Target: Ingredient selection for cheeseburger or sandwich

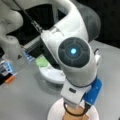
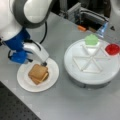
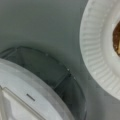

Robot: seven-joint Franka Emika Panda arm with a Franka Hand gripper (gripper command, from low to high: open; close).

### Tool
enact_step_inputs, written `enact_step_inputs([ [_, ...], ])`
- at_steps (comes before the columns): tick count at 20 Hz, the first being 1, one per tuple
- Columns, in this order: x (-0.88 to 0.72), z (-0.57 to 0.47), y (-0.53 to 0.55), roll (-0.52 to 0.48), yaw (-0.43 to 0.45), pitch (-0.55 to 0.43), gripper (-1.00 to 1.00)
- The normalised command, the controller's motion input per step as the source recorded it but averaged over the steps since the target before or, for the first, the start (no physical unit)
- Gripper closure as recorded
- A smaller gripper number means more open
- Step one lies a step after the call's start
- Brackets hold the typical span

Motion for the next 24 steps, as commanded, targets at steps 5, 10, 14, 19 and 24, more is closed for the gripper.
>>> enact_step_inputs([
  [5, -0.79, 0.01, 0.28, -0.561, -0.062, -0.222, -1.00],
  [10, -0.78, -0.08, 0.18, -0.374, -0.123, -0.299, -1.00],
  [14, -0.74, -0.17, 0.17, -0.269, -0.229, -0.309, -1.00],
  [19, -0.53, -0.15, 0.16, -0.306, -0.202, -0.256, -1.00],
  [24, -0.36, -0.12, 0.21, -0.249, 0.005, -0.264, -1.00],
])
